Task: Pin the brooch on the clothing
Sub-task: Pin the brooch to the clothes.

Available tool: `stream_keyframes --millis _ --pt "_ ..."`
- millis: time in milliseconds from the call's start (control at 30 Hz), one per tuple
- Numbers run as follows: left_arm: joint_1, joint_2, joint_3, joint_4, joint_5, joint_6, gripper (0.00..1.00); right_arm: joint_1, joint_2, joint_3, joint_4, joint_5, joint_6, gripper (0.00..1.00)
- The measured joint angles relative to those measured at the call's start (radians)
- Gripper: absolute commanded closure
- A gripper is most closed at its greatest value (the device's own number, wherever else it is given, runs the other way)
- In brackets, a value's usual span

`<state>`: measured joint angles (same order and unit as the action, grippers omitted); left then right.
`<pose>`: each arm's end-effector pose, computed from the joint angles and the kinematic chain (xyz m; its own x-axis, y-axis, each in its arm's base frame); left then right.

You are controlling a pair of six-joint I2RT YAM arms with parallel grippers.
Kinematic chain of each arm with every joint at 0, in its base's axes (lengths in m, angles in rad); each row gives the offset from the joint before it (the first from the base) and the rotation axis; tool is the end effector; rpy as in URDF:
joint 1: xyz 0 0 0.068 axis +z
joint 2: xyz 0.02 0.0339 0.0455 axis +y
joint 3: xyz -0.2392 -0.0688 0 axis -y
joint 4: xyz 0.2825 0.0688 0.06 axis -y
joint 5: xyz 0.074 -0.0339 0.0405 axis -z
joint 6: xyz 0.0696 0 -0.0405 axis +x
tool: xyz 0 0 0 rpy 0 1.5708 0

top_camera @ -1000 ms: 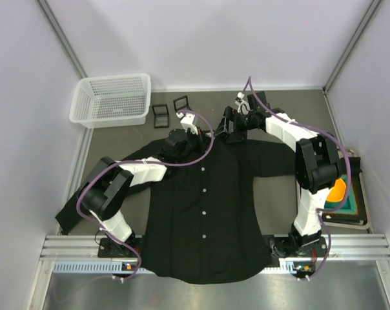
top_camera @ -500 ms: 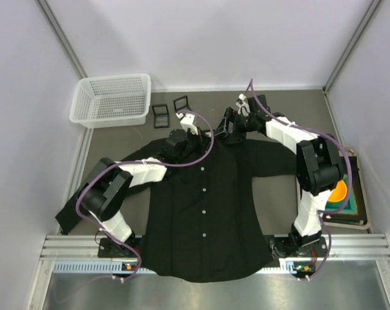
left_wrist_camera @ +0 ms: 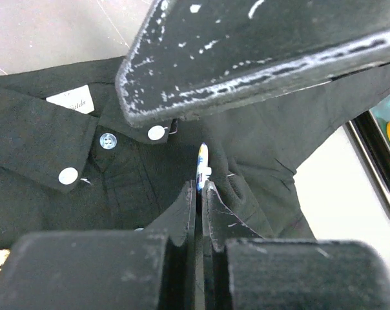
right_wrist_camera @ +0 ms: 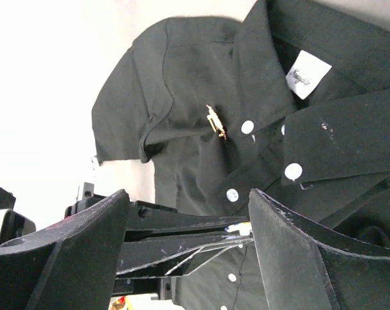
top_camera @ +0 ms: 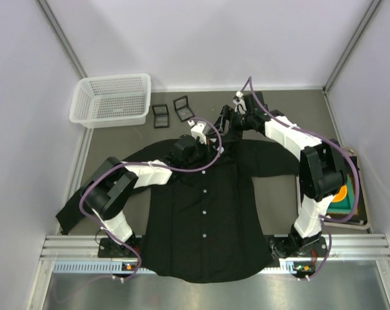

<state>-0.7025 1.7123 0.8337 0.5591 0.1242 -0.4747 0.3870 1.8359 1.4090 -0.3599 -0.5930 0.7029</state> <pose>0.3120 -0.2754 0.1262 -0.5473 -0.1309 -0.8266 0.5405 0.6988 -0.4685 0.4091 0.2087 0.1887 -0.9388 0.1962 -0.2829 -0.0937 0.6450 0.7584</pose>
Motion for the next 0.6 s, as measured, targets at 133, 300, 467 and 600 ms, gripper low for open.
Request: stream_keyframes --millis 133,300,467,600 --pt "0.003 0.000 0.000 -0.003 0.013 -0.007 1.00 0.004 0.000 0.000 0.005 -0.024 0.004 0.20" --pt "0.018 0.000 0.000 -0.002 0.042 -0.014 1.00 -0.011 0.000 0.024 0.001 -0.063 -0.083 0.16" --pt "0.044 0.000 -0.012 0.031 0.117 -0.035 1.00 -0.076 0.000 0.039 0.016 -0.185 -0.201 0.16" --pt "0.069 0.000 -0.021 0.066 0.206 -0.053 1.00 -0.144 -0.001 0.033 0.023 -0.296 -0.310 0.19"
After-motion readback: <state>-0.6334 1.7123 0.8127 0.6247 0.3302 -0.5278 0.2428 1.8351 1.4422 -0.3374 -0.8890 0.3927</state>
